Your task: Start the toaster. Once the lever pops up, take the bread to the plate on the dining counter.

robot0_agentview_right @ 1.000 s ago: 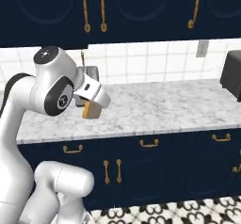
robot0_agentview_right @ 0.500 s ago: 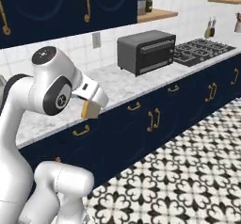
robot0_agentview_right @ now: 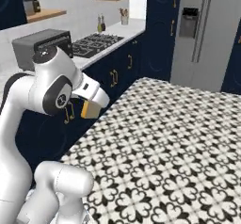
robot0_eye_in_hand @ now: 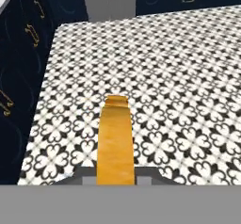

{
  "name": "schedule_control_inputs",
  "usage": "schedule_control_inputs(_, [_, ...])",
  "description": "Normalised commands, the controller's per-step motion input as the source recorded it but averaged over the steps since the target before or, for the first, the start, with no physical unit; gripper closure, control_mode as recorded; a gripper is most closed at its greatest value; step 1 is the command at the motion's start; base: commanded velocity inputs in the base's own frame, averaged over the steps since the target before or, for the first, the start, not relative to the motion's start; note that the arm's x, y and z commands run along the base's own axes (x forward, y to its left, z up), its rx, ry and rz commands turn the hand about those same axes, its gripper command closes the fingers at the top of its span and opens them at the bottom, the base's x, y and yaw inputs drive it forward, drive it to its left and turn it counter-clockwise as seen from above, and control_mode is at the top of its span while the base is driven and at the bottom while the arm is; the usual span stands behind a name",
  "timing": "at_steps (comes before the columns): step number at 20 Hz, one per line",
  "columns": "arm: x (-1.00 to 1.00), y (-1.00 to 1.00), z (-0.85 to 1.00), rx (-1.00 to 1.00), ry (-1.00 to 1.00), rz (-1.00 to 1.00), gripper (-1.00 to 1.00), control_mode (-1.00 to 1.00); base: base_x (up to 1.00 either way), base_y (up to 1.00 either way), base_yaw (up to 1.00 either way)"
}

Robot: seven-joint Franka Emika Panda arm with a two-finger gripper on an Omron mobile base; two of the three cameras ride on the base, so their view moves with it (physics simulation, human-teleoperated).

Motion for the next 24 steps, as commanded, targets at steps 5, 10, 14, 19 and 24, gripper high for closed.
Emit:
schedule_control_inputs(5, [0.0, 0.0, 0.0, 0.0, 0.0, 0.0, 1.0, 1.0, 0.28, -0.97, -0.56])
schedule_control_inputs(10, [0.0, 0.0, 0.0, 0.0, 0.0, 0.0, 1.0, 1.0, 0.75, -0.73, -0.44])
schedule_control_inputs(14, [0.0, 0.0, 0.0, 0.0, 0.0, 0.0, 1.0, 1.0, 0.85, -0.41, -0.45])
schedule_control_inputs(19, [0.0, 0.0, 0.0, 0.0, 0.0, 0.0, 1.0, 1.0, 0.75, -0.18, -0.51])
schedule_control_inputs(24, [0.0, 0.0, 0.0, 0.0, 0.0, 0.0, 1.0, 1.0, 0.67, -0.05, -0.55])
